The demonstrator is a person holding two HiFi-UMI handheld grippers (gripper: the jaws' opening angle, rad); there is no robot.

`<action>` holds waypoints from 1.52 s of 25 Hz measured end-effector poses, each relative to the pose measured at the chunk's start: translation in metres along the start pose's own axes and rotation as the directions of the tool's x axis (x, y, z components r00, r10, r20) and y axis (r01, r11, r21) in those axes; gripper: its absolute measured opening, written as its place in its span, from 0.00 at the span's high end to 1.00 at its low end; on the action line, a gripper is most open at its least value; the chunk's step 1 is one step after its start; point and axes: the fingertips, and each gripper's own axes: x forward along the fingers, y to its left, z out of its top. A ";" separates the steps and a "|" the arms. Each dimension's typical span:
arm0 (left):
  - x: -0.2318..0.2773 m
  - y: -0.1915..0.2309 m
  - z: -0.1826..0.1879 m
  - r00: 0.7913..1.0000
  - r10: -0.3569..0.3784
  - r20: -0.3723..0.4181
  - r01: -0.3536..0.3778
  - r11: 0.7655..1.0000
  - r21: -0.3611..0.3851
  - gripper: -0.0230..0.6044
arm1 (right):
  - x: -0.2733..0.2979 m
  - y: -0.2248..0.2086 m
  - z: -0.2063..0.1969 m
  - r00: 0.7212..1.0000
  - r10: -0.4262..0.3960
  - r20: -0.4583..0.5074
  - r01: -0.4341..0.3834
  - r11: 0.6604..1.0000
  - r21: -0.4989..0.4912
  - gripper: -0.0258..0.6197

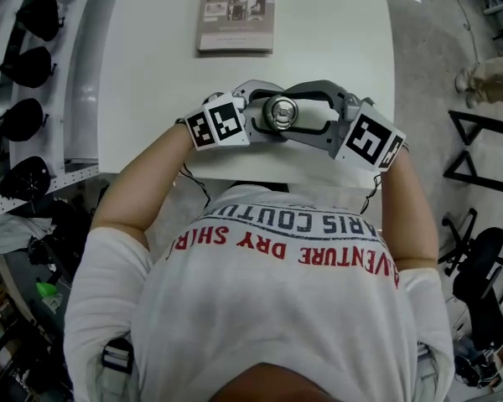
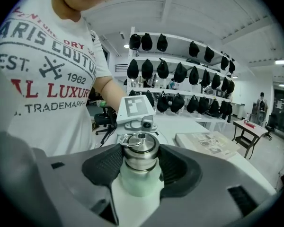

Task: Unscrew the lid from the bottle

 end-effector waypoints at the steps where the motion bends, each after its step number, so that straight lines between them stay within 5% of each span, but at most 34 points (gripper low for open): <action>1: 0.000 -0.001 0.000 1.000 -0.019 -0.005 0.019 1.000 0.015 0.35 | 0.000 0.000 0.000 1.000 0.013 -0.008 -0.013 1.000 -0.006 0.58; 7: 0.000 -0.003 -0.001 0.993 -0.101 -0.059 0.104 0.993 0.062 0.35 | 0.000 0.001 0.000 0.997 0.071 -0.039 -0.072 0.997 -0.041 0.58; 12: 0.000 -0.004 -0.001 0.994 -0.098 -0.054 0.101 0.993 0.058 0.35 | -0.002 0.001 -0.002 0.996 0.080 -0.039 -0.078 0.996 0.030 0.58; 18: 0.001 -0.003 0.001 0.999 -0.038 -0.035 0.039 0.999 0.022 0.35 | -0.007 0.000 0.000 1.000 -0.004 -0.004 0.005 0.997 0.076 0.50; 24: 0.002 0.000 0.003 0.993 0.115 0.017 -0.114 0.990 -0.080 0.35 | -0.014 0.002 0.005 0.985 -0.162 0.062 0.152 0.979 0.138 0.50; 33: 0.003 0.006 0.004 0.920 0.390 0.046 -0.367 0.896 -0.251 0.35 | -0.011 0.006 -0.003 0.926 -0.372 0.056 0.354 0.912 0.206 0.50; 38: 0.002 0.009 0.003 0.877 0.478 0.038 -0.445 0.841 -0.307 0.35 | -0.009 -0.001 -0.007 0.881 -0.472 0.027 0.451 0.857 0.249 0.50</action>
